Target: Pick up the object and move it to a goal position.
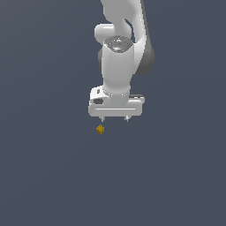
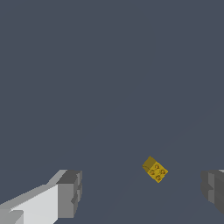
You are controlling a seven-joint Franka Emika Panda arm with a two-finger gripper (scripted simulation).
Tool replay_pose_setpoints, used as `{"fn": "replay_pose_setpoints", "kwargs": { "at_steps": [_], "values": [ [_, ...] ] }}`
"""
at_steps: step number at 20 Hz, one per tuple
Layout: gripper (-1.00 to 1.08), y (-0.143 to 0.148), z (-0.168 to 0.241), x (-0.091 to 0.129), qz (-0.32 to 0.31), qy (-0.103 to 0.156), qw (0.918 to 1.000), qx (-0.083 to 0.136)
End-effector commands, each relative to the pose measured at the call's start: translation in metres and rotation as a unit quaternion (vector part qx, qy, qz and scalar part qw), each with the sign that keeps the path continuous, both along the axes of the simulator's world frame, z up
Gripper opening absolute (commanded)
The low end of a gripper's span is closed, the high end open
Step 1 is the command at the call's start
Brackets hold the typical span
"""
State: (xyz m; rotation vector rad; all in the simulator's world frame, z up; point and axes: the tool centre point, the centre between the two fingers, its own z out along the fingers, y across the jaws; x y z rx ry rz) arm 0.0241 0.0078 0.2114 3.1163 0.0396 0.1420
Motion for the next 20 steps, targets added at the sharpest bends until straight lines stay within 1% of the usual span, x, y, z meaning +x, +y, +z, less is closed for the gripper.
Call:
{"fn": "replay_pose_setpoints", "kwargs": {
  "at_steps": [1,11,15,20],
  "values": [
    [1.0,0.0,0.0,0.0,0.0,0.0,1.0,0.0],
    [1.0,0.011,0.007,-0.004,0.002,0.002,0.9999,0.016],
    [1.0,0.009,0.005,-0.004,-0.003,0.003,0.9999,0.016],
    [1.0,0.003,-0.008,-0.007,-0.032,0.006,0.9993,0.019]
  ]
}}
